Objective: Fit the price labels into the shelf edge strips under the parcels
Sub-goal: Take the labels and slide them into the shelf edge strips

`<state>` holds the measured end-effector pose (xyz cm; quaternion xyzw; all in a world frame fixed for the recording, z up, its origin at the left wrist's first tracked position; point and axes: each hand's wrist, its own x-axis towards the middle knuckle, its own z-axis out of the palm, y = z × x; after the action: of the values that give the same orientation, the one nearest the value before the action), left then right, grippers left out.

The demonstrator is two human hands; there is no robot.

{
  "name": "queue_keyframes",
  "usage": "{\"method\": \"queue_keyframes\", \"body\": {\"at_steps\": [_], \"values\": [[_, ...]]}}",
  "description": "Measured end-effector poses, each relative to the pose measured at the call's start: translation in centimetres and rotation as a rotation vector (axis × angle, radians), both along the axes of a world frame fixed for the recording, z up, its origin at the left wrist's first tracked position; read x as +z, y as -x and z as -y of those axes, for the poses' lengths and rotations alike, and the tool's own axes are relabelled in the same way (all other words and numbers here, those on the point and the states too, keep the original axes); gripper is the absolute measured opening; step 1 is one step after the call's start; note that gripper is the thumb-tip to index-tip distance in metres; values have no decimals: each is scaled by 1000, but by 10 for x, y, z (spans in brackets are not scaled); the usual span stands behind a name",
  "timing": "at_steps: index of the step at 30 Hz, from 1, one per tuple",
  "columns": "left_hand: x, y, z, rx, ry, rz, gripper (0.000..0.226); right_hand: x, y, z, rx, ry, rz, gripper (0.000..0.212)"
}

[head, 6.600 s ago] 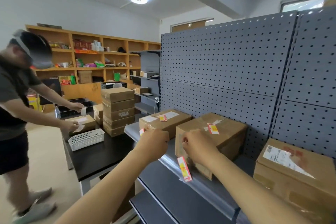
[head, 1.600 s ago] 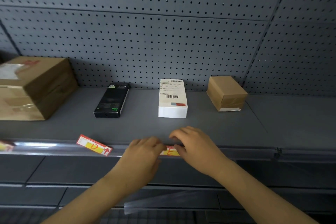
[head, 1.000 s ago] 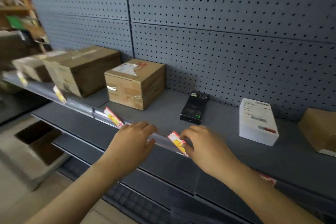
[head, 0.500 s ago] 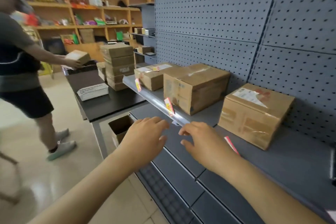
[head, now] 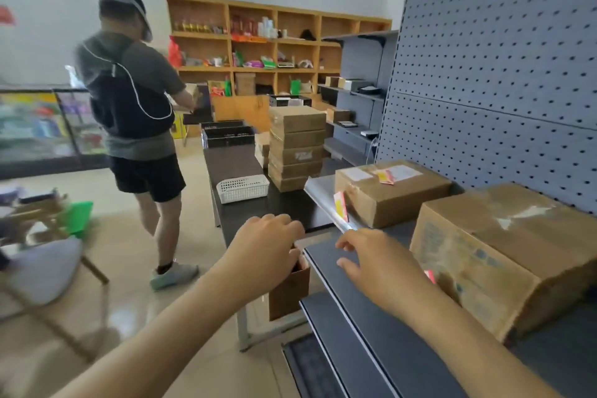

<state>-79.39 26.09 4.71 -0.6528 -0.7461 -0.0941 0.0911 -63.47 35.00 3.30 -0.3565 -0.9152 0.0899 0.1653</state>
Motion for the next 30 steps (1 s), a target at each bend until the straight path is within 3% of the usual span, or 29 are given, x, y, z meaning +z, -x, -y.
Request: {"method": "queue_keyframes", "body": {"at_steps": [8,15,19,24,30], "values": [[-7,110,-80,-20,78,33,34,-13,93,-78,-26,34,28,22],[0,187,-176,-199,54,6,34,-9,144,-154,-269,6,12,19],[6,201,-231,-325,-12,-10,32,-3,148,-185,-416,-16,29,12],[3,191,-301,-504,-17,33,31,3,141,-224,-594,0,-1,21],[4,170,-384,-639,-69,-39,33,11,124,-278,-761,-41,-28,31]]}}
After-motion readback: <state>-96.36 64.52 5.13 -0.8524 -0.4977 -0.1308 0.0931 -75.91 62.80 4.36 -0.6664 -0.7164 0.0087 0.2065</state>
